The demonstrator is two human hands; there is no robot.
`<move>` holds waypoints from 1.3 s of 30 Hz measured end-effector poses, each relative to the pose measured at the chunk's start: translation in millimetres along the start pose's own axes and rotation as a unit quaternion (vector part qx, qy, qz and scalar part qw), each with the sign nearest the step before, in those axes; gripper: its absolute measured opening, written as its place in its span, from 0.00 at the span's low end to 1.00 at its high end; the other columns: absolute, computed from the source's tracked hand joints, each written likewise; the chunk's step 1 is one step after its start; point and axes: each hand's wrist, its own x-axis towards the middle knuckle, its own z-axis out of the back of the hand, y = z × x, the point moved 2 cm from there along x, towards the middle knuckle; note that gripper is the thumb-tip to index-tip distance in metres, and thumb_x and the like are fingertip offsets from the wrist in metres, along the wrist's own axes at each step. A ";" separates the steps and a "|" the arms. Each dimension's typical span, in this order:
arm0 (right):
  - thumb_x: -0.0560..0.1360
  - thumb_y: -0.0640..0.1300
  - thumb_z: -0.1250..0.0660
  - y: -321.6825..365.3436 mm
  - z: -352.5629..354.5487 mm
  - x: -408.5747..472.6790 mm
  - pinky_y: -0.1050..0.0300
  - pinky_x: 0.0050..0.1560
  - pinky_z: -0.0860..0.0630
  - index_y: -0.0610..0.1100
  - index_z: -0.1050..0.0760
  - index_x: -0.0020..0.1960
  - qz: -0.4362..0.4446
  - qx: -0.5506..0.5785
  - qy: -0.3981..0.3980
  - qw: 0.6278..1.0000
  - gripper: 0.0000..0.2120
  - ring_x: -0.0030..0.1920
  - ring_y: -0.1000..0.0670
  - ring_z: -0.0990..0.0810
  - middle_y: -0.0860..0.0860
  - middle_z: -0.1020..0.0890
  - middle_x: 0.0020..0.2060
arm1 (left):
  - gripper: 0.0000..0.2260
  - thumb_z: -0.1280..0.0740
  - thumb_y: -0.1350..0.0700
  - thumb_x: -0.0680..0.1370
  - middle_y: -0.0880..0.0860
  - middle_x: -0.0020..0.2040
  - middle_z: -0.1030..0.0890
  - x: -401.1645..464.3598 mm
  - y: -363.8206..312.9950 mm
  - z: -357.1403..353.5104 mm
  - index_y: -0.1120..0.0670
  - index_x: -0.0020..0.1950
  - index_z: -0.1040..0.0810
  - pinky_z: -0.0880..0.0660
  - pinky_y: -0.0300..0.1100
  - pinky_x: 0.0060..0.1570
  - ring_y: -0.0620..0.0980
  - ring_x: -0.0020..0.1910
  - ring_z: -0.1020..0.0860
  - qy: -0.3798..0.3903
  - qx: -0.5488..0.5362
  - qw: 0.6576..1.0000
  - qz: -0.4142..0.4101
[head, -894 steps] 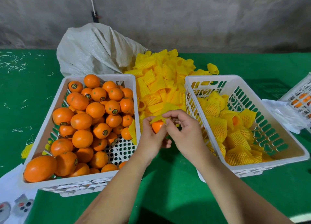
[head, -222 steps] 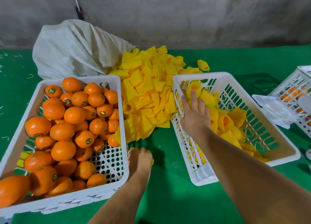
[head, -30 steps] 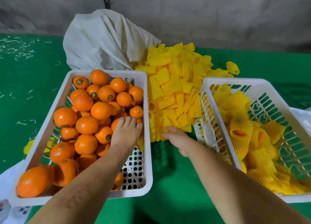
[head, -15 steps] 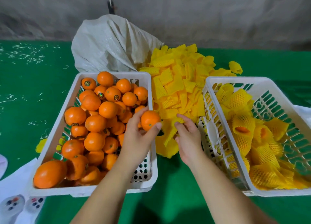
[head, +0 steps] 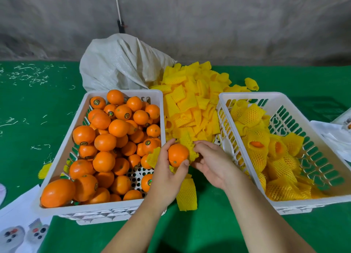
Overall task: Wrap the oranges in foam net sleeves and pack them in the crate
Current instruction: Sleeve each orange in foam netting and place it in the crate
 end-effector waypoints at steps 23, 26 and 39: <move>0.70 0.53 0.35 7.4 -7.4 -7.8 0.43 0.43 0.18 0.59 0.25 0.48 0.146 -0.337 -0.003 0.930 0.07 0.36 0.53 0.23 0.52 0.23 0.40 | 0.24 0.33 0.38 0.79 0.29 0.54 0.26 0.2 -12.1 6.0 0.39 0.72 0.34 0.22 0.33 0.51 0.37 0.53 0.21 -0.024 -0.053 0.998 0.014; 0.75 0.55 0.35 3.3 -5.2 -4.1 0.49 0.35 0.22 0.58 0.25 0.46 0.179 -0.290 -0.050 0.939 0.02 0.33 0.54 0.23 0.52 0.21 0.38 | 0.26 0.27 0.36 0.76 0.32 0.61 0.22 -0.2 -12.2 9.8 0.37 0.73 0.28 0.21 0.36 0.55 0.42 0.60 0.19 -0.036 -0.105 0.993 0.035; 0.78 0.43 0.26 -2.2 3.8 -1.4 0.59 0.48 0.22 0.59 0.22 0.46 0.286 -0.299 -0.113 0.903 0.11 0.49 0.59 0.19 0.59 0.17 0.46 | 0.25 0.24 0.47 0.76 0.53 0.64 0.16 15.5 -15.0 12.7 0.51 0.72 0.22 0.19 0.43 0.57 0.52 0.60 0.16 0.046 -0.124 0.986 0.105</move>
